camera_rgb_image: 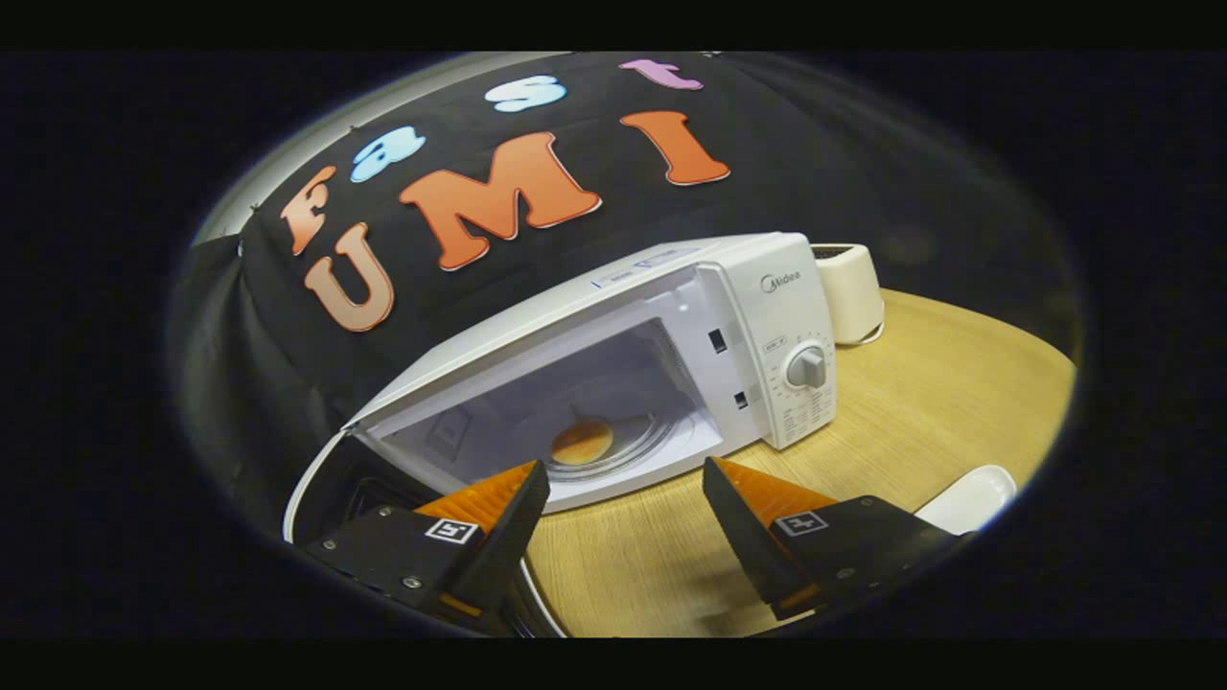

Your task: Open the microwave, put the food inside, and close the microwave door.

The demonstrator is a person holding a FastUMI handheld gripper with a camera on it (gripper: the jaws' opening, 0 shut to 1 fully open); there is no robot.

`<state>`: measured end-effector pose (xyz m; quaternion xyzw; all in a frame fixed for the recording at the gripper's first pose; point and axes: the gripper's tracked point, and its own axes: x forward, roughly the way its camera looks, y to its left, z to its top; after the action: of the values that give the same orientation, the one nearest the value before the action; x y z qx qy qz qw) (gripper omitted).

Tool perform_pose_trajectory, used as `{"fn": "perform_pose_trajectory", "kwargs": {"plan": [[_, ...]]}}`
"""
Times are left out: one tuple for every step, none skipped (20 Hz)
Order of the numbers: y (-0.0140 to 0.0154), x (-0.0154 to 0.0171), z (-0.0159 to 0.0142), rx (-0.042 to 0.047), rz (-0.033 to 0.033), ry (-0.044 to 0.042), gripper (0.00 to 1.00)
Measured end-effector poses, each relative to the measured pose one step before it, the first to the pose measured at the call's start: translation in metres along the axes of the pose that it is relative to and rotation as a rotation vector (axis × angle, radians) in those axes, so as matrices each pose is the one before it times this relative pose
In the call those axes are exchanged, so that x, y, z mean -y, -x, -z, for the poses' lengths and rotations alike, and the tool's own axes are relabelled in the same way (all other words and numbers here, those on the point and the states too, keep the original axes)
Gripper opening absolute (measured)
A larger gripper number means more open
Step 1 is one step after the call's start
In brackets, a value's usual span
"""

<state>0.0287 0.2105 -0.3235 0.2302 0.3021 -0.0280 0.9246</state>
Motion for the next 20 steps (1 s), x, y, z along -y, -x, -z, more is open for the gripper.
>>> {"fn": "perform_pose_trajectory", "kwargs": {"plan": [[0.01327, 0.00131, -0.00077, 0.00688, -0.00612, 0.02027, 0.96], [0.01315, 0.00147, 0.00067, 0.00808, -0.00339, 0.01986, 0.96], [0.01283, 0.00118, 0.00049, 0.00526, -0.00014, 0.02449, 0.96], [0.01317, 0.00256, 0.00123, 0.00874, 0.00386, 0.03039, 0.95], [0.01184, 0.00080, 0.00193, 0.00568, 0.00113, 0.02062, 0.94], [0.01107, 0.00010, 0.00108, 0.00605, 0.00172, 0.01350, 0.94], [0.01202, -0.00036, 0.00299, 0.00488, 0.00442, 0.00728, 0.93], [0.01200, -0.00238, 0.00217, 0.00452, 0.00241, 0.00426, 0.92], [0.01129, -0.00052, 0.00374, 0.00245, 0.00730, 0.00544, 0.90], [0.01077, -0.00203, 0.00305, 0.00393, 0.00815, 0.00779, 0.88], [0.01047, -0.00290, 0.00103, 0.00424, 0.00573, 0.01136, 0.86], [0.01227, -0.00355, 0.00065, 0.00297, 0.00525, 0.00873, 0.82], [0.01268, -0.00458, -0.00189, 0.00881, -0.00118, 0.00936, 0.80], [0.01136, -0.00624, -0.00294, 0.01315, -0.00411, 0.01612, 0.75], [0.01001, -0.00500, -0.00490, 0.01320, -0.00439, 0.01746, 0.71], [0.00870, -0.00591, -0.00503, 0.01280, -0.00450, 0.02148, 0.64], [0.00681, -0.00409, -0.00336, 0.00153, 0.00234, 0.01908, 0.59], [0.00740, -0.00758, -0.00319, 0.00482, -0.00617, 0.01556, 0.48], [0.00595, -0.00666, -0.00226, 0.00114, -0.00363, 0.01059, 0.44], [0.00515, -0.00911, -0.00027, -0.00531, -0.01198, 0.00118, 0.36]]}}
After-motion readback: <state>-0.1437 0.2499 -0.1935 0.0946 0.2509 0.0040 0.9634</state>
